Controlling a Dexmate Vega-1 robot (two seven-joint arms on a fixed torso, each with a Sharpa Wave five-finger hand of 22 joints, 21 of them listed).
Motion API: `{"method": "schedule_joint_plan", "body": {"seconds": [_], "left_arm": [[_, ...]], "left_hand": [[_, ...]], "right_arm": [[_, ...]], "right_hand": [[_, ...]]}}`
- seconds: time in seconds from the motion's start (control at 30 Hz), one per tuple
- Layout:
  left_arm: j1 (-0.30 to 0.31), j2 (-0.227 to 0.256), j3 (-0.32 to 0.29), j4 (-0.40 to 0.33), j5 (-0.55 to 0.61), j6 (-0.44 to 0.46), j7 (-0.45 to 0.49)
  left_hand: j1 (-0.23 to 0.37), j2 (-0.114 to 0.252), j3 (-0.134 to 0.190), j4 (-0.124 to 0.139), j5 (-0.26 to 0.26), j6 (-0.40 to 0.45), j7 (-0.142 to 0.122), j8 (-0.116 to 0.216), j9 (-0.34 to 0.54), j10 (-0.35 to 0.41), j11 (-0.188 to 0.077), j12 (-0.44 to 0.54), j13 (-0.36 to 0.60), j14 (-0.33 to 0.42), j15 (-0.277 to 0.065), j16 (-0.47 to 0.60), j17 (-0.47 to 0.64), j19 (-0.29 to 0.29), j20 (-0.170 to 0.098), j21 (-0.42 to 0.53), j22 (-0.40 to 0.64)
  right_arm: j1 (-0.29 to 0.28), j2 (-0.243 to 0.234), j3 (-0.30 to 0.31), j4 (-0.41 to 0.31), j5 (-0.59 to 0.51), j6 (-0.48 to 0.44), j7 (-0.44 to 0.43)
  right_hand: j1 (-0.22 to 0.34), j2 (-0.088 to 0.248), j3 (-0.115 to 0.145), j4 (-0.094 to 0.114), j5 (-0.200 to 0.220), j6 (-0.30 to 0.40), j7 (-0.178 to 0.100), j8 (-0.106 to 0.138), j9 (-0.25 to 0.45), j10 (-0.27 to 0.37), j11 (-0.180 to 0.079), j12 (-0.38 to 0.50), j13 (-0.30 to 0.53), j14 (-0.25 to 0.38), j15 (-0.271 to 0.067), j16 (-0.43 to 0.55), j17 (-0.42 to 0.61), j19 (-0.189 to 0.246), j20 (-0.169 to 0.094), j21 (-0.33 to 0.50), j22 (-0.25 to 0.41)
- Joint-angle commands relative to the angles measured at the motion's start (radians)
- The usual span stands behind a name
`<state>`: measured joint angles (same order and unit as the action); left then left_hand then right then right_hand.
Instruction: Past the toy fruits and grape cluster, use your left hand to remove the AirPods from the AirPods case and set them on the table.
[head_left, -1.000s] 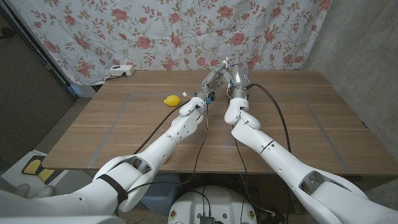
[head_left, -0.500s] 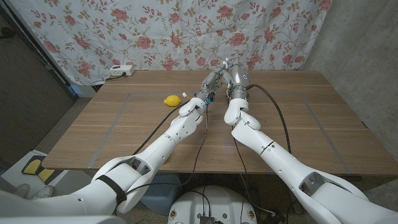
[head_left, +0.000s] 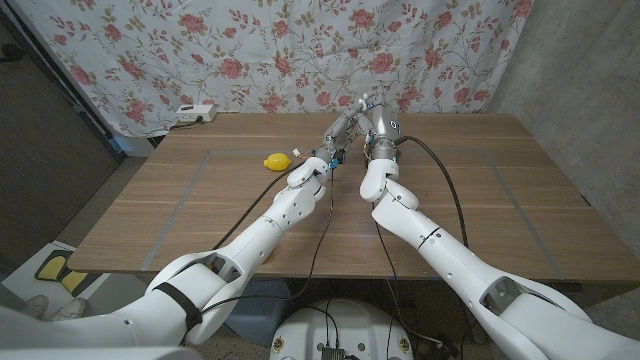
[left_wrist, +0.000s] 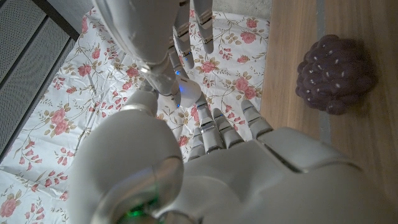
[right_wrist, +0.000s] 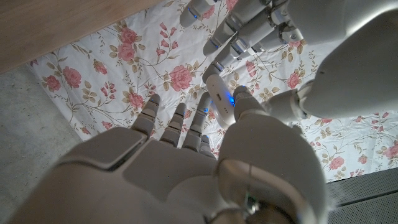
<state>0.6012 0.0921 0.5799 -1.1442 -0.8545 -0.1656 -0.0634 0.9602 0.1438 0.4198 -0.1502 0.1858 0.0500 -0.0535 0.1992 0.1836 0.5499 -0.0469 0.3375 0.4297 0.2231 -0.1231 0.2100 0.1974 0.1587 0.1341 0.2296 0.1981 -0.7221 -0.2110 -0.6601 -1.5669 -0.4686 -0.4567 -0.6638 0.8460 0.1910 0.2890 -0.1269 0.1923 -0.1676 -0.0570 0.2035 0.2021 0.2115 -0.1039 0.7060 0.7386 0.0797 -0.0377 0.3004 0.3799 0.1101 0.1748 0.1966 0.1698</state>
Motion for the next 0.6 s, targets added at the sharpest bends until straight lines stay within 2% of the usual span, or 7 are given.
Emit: {"method": "schedule_joint_plan", "body": {"seconds": [0.03,0.17,0.23,0.33,0.37,0.47,0.6], "left_arm": [[0.007,0.005,0.007,-0.018,-0.005,0.012,-0.017],[0.008,0.009,0.010,-0.024,-0.002,0.016,-0.017],[0.011,0.008,0.007,-0.027,-0.008,0.019,-0.014],[0.010,0.009,0.008,-0.025,-0.001,0.016,-0.005],[0.011,0.009,0.008,-0.025,0.003,0.012,0.001],[0.012,0.010,0.008,-0.028,0.002,0.014,-0.001],[0.014,0.010,0.006,-0.028,-0.005,0.017,-0.006]], "left_hand": [[0.026,0.033,0.002,0.003,0.003,0.001,-0.002,-0.004,0.002,0.175,-0.171,0.010,0.007,-0.004,-0.001,0.004,0.004,-0.003,0.002,0.004,0.001],[0.025,0.033,0.001,0.004,0.003,0.000,-0.003,-0.004,0.002,0.175,-0.171,0.010,0.007,-0.004,-0.001,0.004,0.004,-0.002,0.001,0.005,0.001],[0.025,0.032,0.001,0.004,0.003,0.001,-0.002,-0.004,0.002,0.174,-0.171,0.010,0.007,-0.004,0.000,0.004,0.004,-0.002,0.001,0.005,0.001],[0.026,0.031,0.001,0.003,0.003,0.004,-0.007,-0.003,0.002,0.175,-0.171,0.010,0.007,-0.003,-0.003,0.004,0.004,-0.001,-0.003,0.006,0.001],[0.025,0.031,0.000,0.004,0.003,0.003,-0.006,-0.003,0.002,0.175,-0.172,0.010,0.007,-0.003,-0.003,0.004,0.004,-0.002,-0.001,0.005,0.001],[0.024,0.032,0.000,0.005,0.003,0.002,-0.003,-0.004,0.002,0.175,-0.172,0.010,0.007,-0.004,-0.001,0.004,0.004,-0.003,0.002,0.005,0.001],[0.024,0.028,-0.001,0.004,0.003,0.004,-0.008,-0.003,0.002,0.176,-0.172,0.010,0.007,-0.003,-0.006,0.004,0.004,-0.003,-0.003,0.005,0.001]], "right_arm": [[0.007,0.004,-0.002,0.016,0.002,0.003,-0.004],[0.005,0.010,0.001,0.019,0.004,0.001,-0.010],[0.005,0.004,0.000,0.018,0.005,0.010,-0.006],[0.000,0.008,0.005,0.013,0.008,0.009,-0.013],[-0.001,0.004,0.004,0.012,0.007,0.011,-0.012],[-0.004,-0.001,0.004,0.007,0.008,0.015,-0.010],[-0.010,0.000,0.010,0.003,0.009,0.015,-0.020]], "right_hand": [[-0.001,-0.015,0.000,0.004,0.001,0.008,-0.001,0.002,0.005,0.003,-0.005,0.015,0.007,0.011,-0.036,0.006,0.007,0.006,-0.001,0.004,0.006],[0.006,-0.001,0.010,0.008,0.001,0.028,-0.011,0.006,0.005,0.025,-0.019,0.041,0.020,0.020,-0.045,0.012,0.016,0.012,-0.012,0.005,0.006],[0.011,0.013,0.021,0.013,0.003,0.033,-0.014,0.005,0.005,0.029,-0.025,0.052,0.026,0.024,-0.054,0.017,0.023,0.014,-0.018,0.006,0.006],[0.020,0.027,0.048,0.031,0.008,0.044,-0.022,0.005,0.006,0.028,-0.034,0.070,0.040,0.027,-0.060,0.025,0.039,0.015,-0.026,0.005,0.006],[0.024,0.033,0.071,0.049,0.012,0.051,-0.024,0.004,0.007,0.027,-0.038,0.082,0.048,0.026,-0.063,0.029,0.051,0.013,-0.030,0.005,0.007],[0.033,0.035,0.100,0.067,0.017,0.057,-0.025,0.003,0.007,0.029,-0.042,0.096,0.057,0.024,-0.068,0.034,0.065,0.014,-0.037,0.005,0.007],[0.077,0.032,0.187,0.097,0.032,0.076,-0.032,0.001,0.007,0.043,-0.058,0.125,0.061,0.035,-0.083,0.052,0.100,0.023,-0.052,0.009,0.008]]}}
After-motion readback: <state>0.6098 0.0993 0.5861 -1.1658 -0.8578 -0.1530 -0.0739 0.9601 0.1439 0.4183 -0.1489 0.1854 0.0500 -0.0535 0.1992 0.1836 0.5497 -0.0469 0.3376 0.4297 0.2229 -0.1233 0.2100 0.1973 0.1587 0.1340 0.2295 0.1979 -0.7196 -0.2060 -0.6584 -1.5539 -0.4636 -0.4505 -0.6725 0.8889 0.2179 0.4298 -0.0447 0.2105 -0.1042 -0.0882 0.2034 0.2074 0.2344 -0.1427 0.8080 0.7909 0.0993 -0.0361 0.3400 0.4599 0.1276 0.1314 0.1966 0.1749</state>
